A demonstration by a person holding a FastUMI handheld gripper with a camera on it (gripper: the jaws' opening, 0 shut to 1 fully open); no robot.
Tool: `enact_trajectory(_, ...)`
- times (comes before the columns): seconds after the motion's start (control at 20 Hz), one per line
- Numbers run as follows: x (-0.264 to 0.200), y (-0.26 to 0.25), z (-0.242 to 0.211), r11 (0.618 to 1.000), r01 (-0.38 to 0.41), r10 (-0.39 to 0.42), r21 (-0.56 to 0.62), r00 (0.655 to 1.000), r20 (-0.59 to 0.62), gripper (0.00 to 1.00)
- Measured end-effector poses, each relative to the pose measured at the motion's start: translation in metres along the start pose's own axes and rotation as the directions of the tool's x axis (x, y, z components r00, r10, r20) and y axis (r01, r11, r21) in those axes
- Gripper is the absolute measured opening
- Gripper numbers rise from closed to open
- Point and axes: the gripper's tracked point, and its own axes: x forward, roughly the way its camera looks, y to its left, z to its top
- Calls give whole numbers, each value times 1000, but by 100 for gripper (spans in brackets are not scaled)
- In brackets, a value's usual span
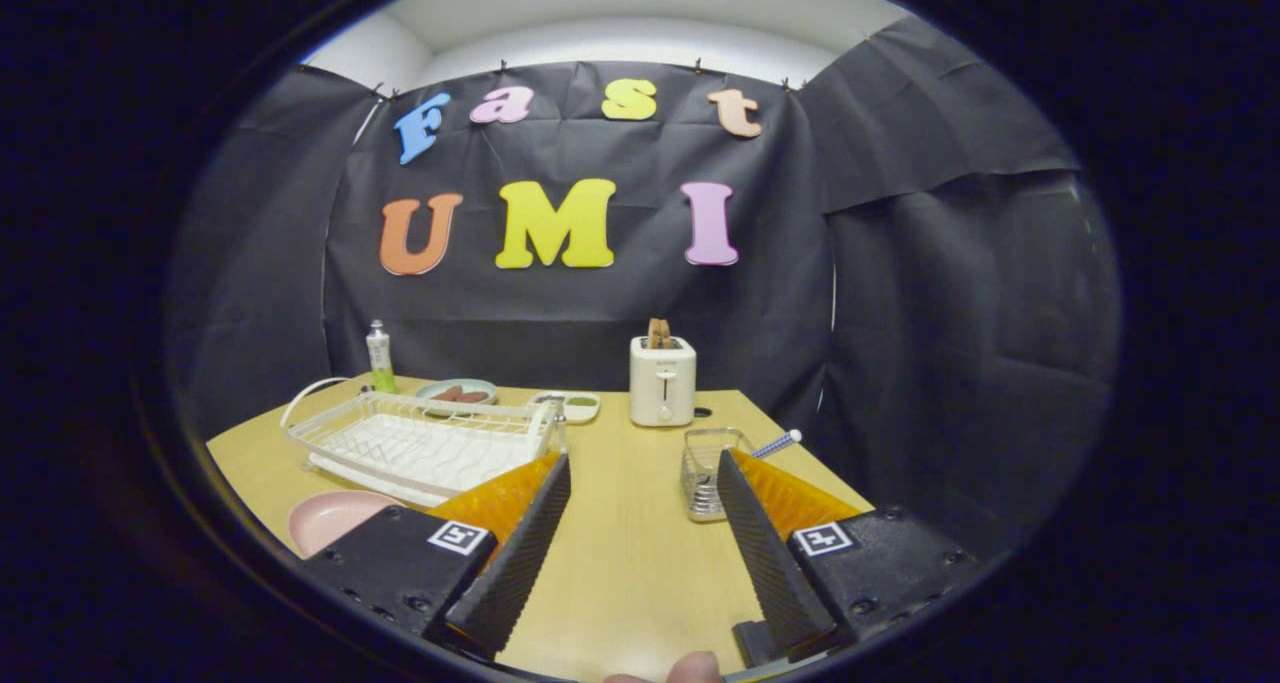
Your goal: Take the plate from the dish rack, then take the spoon from the basket and place it into the plate.
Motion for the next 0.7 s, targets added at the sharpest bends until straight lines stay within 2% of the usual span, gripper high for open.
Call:
enact_trajectory(0.35, 72, -75, -23, 997, 28, -30, 71, 999, 28, 95)
enact_trajectory(0.7, 151, -103, -44, 987, -27, 38, 159, 997, -66, 92)
